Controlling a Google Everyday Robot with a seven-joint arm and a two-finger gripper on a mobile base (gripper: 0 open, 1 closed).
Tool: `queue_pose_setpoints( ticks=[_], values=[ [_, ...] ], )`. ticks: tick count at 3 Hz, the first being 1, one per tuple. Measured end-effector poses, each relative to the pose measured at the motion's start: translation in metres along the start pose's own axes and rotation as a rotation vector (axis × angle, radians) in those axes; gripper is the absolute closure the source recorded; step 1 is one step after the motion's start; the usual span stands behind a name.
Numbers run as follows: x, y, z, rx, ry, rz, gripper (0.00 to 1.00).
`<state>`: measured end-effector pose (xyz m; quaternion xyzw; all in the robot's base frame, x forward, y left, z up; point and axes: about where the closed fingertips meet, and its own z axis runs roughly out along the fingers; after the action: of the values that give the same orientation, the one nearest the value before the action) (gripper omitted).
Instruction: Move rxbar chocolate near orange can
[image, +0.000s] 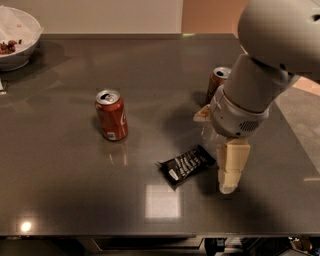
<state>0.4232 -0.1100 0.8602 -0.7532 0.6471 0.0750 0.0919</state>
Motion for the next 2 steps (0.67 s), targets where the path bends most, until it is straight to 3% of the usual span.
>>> queue_pose_setpoints(
  ticks=[1,2],
  values=[
    [0.000,-0.004,0.017,-0.016,0.012,-0.038,0.00],
    [0.002,-0.009,0.028,-0.014,0.024,-0.053,0.14]
  ],
)
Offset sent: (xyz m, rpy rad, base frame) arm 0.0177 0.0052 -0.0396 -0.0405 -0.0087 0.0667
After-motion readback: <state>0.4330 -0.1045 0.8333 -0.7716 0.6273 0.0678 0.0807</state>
